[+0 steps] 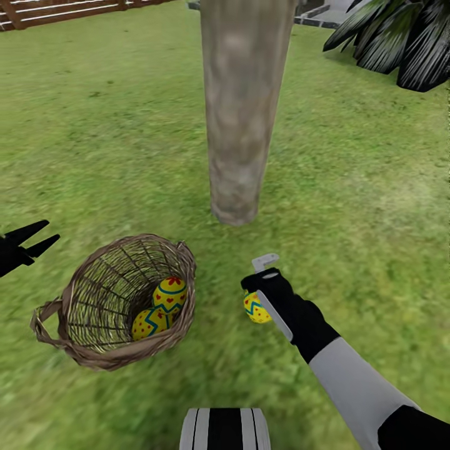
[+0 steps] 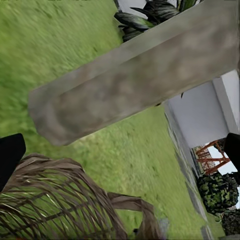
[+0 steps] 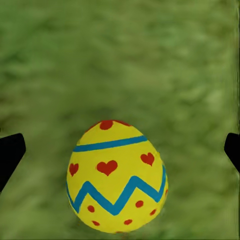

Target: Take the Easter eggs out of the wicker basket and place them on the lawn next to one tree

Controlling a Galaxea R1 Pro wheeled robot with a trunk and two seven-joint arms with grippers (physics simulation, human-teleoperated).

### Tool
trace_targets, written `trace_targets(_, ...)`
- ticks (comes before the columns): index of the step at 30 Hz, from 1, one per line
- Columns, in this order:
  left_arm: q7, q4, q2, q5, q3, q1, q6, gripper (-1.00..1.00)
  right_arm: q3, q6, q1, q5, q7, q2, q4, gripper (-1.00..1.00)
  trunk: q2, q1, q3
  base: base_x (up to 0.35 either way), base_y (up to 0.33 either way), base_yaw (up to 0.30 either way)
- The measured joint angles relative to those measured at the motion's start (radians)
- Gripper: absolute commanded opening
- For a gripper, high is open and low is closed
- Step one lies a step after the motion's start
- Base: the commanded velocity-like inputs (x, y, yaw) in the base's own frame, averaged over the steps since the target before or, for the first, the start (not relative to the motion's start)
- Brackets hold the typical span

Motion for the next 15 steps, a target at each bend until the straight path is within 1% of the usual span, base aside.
trace_targets(5,0.000,-0.001,0.000,0.000,-0.001,0.000,0.001,1.00,0.000,-0.028,0.026,-0.002,0.000,-0.002,-0.028,1.00,0.001,-0.002,0.019,0.000,0.000,0.000)
trace_targets(6,0.000,-0.001,0.000,0.000,-0.001,0.000,0.001,1.00,0.000,-0.039,0.031,-0.010,0.000,-0.002,-0.166,1.00,0.001,-0.003,0.023,0.000,0.000,0.000)
trace_targets(7,0.000,-0.001,0.000,0.000,-0.001,0.001,0.000,1.00,0.001,-0.040,0.032,-0.024,0.000,-0.001,-0.327,1.00,0.002,-0.003,0.027,0.000,0.000,0.000)
trace_targets(9,0.000,-0.001,0.000,0.000,-0.001,0.001,0.000,1.00,0.001,-0.039,0.032,-0.100,0.000,-0.006,-0.338,1.00,0.002,-0.004,0.035,0.000,0.000,0.000)
trace_targets(11,0.000,-0.001,0.000,0.000,-0.002,0.001,0.000,1.00,0.000,-0.039,0.033,-0.159,0.000,-0.009,-0.356,1.00,0.003,-0.005,0.043,0.000,0.000,0.000)
trace_targets(13,0.000,-0.001,0.000,0.000,-0.001,0.001,0.000,1.00,-0.002,-0.040,0.034,-0.174,0.000,-0.013,-0.361,1.00,0.003,-0.006,0.050,0.000,0.000,0.000)
trace_targets(15,0.000,-0.001,0.000,0.000,-0.001,0.001,0.000,1.00,-0.005,-0.040,0.034,-0.178,0.001,-0.015,-0.363,1.00,0.004,-0.007,0.058,0.000,0.000,0.000)
